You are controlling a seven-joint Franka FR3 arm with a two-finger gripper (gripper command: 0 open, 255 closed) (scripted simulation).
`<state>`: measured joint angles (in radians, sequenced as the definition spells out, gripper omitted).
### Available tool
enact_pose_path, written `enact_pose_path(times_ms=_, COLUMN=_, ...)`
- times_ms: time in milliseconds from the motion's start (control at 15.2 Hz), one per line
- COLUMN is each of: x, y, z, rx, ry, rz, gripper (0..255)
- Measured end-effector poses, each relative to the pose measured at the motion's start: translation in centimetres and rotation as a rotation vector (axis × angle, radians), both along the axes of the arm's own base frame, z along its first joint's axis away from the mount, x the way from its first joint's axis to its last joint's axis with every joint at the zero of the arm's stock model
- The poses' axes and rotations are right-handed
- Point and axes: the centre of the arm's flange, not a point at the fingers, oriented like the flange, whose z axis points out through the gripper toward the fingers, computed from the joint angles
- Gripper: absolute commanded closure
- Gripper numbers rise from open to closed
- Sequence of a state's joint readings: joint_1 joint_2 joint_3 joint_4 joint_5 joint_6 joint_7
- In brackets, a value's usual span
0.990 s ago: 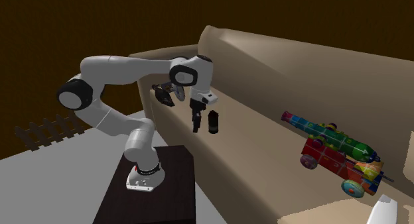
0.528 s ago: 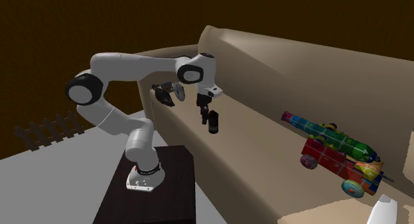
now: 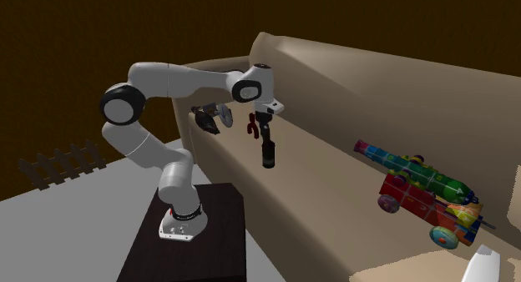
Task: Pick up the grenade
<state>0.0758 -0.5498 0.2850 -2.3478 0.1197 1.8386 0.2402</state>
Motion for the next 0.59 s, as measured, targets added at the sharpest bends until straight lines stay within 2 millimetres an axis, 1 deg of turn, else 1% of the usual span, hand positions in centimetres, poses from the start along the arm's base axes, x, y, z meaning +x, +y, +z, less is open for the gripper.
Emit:
enact_pose_path(times_ms=396, x=0.2, y=0.2, z=-2.8, rx=0.002, ry=-0.004, rz=0.000, gripper=0)
enact_pose_path(times_ms=462, x=0.1, y=0.2, z=-3.1, rx=0.002, ry=-0.004, rz=0.000, gripper=255)
enact_pose_path(times_ms=594, x=0.1, y=0.3, z=-3.2, rx=0.002, ry=-0.005, rz=0.000, gripper=255)
